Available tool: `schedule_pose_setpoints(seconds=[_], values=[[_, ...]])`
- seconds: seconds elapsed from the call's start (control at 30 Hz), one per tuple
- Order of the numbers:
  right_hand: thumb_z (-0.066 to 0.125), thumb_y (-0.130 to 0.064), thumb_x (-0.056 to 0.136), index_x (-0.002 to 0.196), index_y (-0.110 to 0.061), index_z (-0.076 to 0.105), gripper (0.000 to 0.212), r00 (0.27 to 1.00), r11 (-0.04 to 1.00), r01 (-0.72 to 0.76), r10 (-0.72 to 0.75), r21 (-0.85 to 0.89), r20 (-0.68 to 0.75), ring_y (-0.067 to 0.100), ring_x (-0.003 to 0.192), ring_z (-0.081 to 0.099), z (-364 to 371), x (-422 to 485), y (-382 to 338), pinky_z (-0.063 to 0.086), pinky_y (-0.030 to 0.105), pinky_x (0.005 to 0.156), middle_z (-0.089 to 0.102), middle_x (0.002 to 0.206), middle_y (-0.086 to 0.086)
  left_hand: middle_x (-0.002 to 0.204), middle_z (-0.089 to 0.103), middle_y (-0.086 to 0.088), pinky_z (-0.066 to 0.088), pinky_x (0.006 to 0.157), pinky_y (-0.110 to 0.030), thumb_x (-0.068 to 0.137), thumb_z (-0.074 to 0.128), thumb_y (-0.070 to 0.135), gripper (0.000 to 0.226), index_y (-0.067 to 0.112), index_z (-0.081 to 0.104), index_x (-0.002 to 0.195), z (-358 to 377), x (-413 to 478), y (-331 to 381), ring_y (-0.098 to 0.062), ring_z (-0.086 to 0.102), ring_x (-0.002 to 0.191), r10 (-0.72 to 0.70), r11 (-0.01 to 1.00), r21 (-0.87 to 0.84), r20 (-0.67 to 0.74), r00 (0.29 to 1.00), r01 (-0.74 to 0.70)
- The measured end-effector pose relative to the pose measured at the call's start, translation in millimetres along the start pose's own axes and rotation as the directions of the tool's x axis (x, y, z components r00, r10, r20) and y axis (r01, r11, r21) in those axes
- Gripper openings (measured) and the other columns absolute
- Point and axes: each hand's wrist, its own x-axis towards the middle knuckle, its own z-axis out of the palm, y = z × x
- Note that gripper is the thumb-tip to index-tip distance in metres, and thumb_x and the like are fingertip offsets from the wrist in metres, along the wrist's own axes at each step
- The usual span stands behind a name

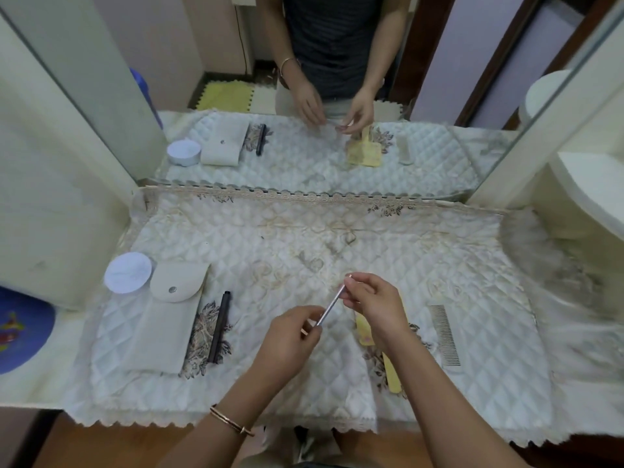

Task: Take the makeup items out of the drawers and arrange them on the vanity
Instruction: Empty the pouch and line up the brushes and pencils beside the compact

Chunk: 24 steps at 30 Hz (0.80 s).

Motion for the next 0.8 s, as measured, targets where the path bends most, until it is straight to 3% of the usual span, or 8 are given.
schedule_pose_setpoints(seconds=[0.1, 0.23, 0.37, 0.43, 0.53, 0.6, 0.67, 0.8], values=[[0.06, -0.005, 0.086, 0.085, -0.006, 0.062, 0.002, 0.999, 0.999, 0.021, -0.02, 0.029, -0.028, 0.01, 0.06, 0.061, -1, 2, -7, 0.054, 0.015, 0.059, 0.065, 0.068, 0.005, 0.088, 0.067, 0.003, 0.038, 0.064, 0.004, 0.084, 0.061, 0.014, 0.018, 0.012, 0.068, 0.101, -5, 2, 2, 0.005, 0.054, 0.069, -0.024, 1.0, -0.012, -0.004, 1.0, 0.024], [0.058, -0.002, 0.086, 0.074, -0.011, 0.059, 0.015, 0.992, 0.997, 0.019, -0.009, 0.081, -0.123, 0.011, 0.058, 0.058, 10, 2, -4, 0.051, 0.018, 0.06, 0.061, 0.063, 0.005, 0.083, 0.062, 0.007, 0.036, 0.063, 0.005, 0.084, 0.061, 0.013, 0.016, 0.01, 0.068, 0.099, -16, 12, 6, 0.0, 0.055, 0.074, -0.041, 0.999, 0.003, 0.042, 0.998, 0.041], [0.053, 0.002, 0.089, 0.068, -0.011, 0.059, 0.025, 0.949, 0.922, 0.109, 0.015, 0.372, -0.316, 0.004, 0.046, 0.059, -20, 15, -23, 0.052, 0.013, 0.047, 0.063, 0.054, 0.0, 0.078, 0.06, 0.006, 0.038, 0.06, -0.009, 0.085, 0.059, 0.016, 0.016, 0.012, 0.068, 0.097, -25, 4, -17, -0.004, 0.053, 0.068, -0.115, 0.982, 0.169, 0.185, 0.976, 0.084], [0.056, -0.003, 0.088, 0.071, -0.012, 0.059, 0.019, 0.934, 0.959, 0.167, -0.08, 0.229, -0.349, 0.007, 0.051, 0.059, -43, 24, -41, 0.053, 0.015, 0.051, 0.062, 0.062, 0.004, 0.07, 0.058, 0.012, 0.045, 0.064, -0.006, 0.083, 0.063, 0.015, 0.015, 0.011, 0.069, 0.096, -26, 0, -26, 0.001, 0.053, 0.064, -0.179, 0.979, 0.122, 0.143, 0.973, 0.162], [0.065, -0.007, 0.082, 0.078, -0.008, 0.064, 0.004, 0.967, 0.98, 0.096, -0.133, -0.174, -0.218, 0.012, 0.049, 0.057, -36, 22, -31, 0.052, 0.018, 0.053, 0.06, 0.061, 0.006, 0.072, 0.06, 0.007, 0.045, 0.064, -0.004, 0.08, 0.067, 0.013, 0.014, 0.009, 0.069, 0.093, -20, 7, -22, -0.002, 0.054, 0.063, -0.214, 0.977, 0.022, 0.027, 0.976, 0.213], [0.068, -0.01, 0.078, 0.081, -0.009, 0.066, 0.004, 0.981, 0.885, 0.049, -0.13, -0.463, -0.146, 0.01, 0.049, 0.058, -18, 16, 0, 0.051, 0.023, 0.057, 0.062, 0.062, 0.005, 0.078, 0.061, 0.002, 0.038, 0.058, -0.001, 0.079, 0.067, 0.013, 0.017, 0.006, 0.068, 0.095, -9, 13, -16, -0.007, 0.055, 0.068, -0.202, 0.979, 0.014, 0.024, 0.979, 0.202], [0.068, -0.013, 0.077, 0.085, -0.009, 0.069, 0.01, 0.989, 0.767, 0.04, -0.121, -0.641, -0.084, 0.014, 0.062, 0.06, -5, 10, 30, 0.046, 0.024, 0.064, 0.067, 0.072, 0.009, 0.079, 0.062, 0.0, 0.036, 0.056, 0.001, 0.079, 0.066, 0.014, 0.019, 0.006, 0.068, 0.096, 4, 14, -13, -0.007, 0.054, 0.072, -0.207, 0.978, 0.015, 0.012, 0.978, 0.207], [0.065, -0.019, 0.082, 0.098, -0.008, 0.067, 0.019, 0.987, 0.64, 0.091, -0.158, -0.763, -0.015, 0.024, 0.085, 0.066, 1, 1, 55, 0.045, 0.026, 0.072, 0.073, 0.09, 0.012, 0.069, 0.056, 0.005, 0.039, 0.06, -0.01, 0.08, 0.065, 0.015, 0.025, 0.008, 0.062, 0.104, 24, 7, -15, -0.008, 0.053, 0.069, -0.256, 0.967, 0.009, 0.019, 0.967, 0.256]])
